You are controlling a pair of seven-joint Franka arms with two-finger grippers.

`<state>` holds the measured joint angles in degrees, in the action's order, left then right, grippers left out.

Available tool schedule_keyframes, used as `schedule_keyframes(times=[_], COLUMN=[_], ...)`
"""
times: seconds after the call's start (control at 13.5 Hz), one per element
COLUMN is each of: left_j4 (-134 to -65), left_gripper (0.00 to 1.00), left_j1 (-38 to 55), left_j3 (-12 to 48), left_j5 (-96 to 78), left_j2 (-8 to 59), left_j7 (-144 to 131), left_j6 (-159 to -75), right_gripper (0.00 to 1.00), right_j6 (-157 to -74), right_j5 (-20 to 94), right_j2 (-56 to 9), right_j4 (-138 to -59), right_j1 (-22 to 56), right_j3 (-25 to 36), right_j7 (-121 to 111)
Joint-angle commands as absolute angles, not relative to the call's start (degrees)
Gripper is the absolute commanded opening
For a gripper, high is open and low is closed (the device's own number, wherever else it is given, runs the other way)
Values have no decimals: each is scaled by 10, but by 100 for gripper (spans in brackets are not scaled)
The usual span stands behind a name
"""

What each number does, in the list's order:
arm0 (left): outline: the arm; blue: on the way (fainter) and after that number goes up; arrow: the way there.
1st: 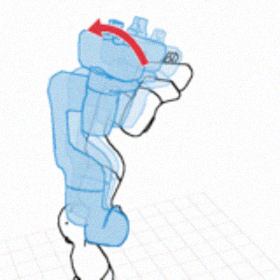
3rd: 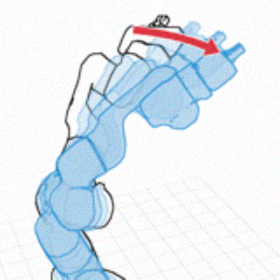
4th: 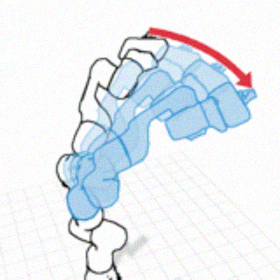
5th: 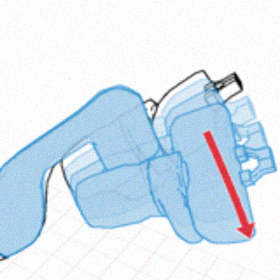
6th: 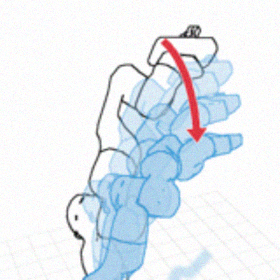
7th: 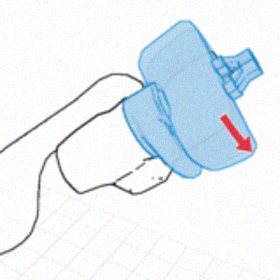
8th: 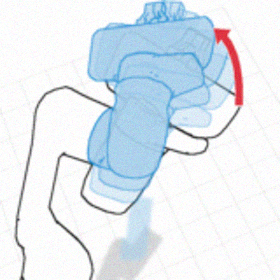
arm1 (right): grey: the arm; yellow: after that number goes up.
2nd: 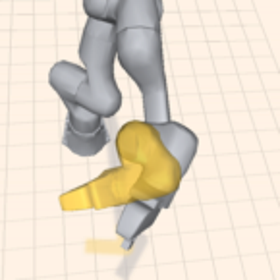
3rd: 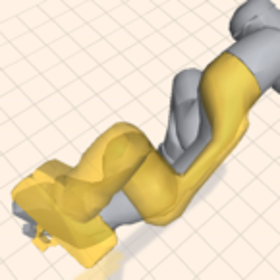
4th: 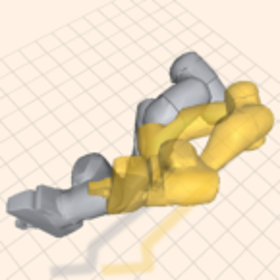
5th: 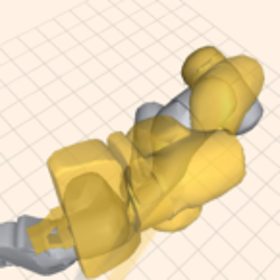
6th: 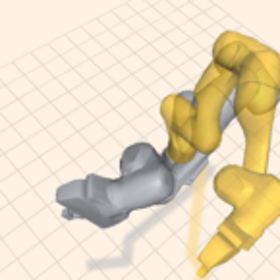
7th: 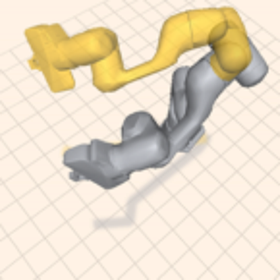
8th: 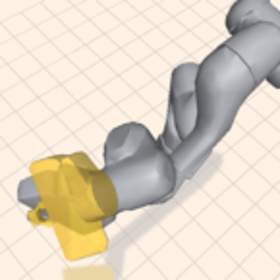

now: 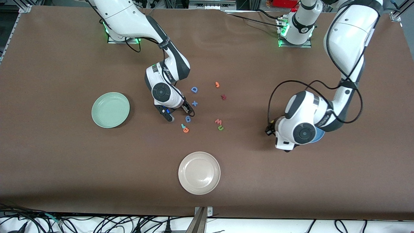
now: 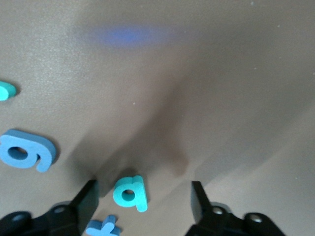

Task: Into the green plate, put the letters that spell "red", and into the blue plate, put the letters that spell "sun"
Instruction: 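Release the c on the blue plate while the right gripper grasps cyan a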

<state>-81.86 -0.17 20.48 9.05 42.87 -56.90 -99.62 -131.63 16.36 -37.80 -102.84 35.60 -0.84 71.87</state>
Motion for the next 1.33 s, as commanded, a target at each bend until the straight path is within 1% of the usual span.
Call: schedule_keyframes(times=[0.0,0.22,0.3,0.37,0.44,0.52,0.89,1.11,1.26], left_j4=[-836,-845,-845,-846,-846,-846,-846,-844,-841], left_gripper=[25,26,30,38,81,100,100,100,100], left_j1=[-32,-77,-91,-103,-107,-108,-97,-84,-72], left_j3=[206,206,206,206,206,206,213,241,248], left_j5=[133,155,155,155,155,155,151,148,143], left_j2=[410,412,416,418,421,422,417,417,421], left_j7=[-479,-377,-343,-315,-297,-290,-291,-295,-298], left_j6=[-969,-969,-970,-972,-972,-972,-971,-971,-973], right_gripper=[68,68,68,68,68,68,67,67,67], right_j6=[-1319,-1319,-1319,-1319,-1319,-1319,-1323,-1324,-1325], right_j5=[151,153,153,153,153,153,154,154,156], right_j2=[-367,-367,-367,-367,-367,-367,-369,-370,-371], right_j4=[-1040,-1039,-1038,-1038,-1038,-1038,-1038,-1036,-1036], right_j1=[359,359,359,359,359,359,359,360,360], right_j3=[-7,-7,-7,-8,-8,-8,-8,-8,-8], right_j7=[730,732,736,737,737,737,740,750,752])
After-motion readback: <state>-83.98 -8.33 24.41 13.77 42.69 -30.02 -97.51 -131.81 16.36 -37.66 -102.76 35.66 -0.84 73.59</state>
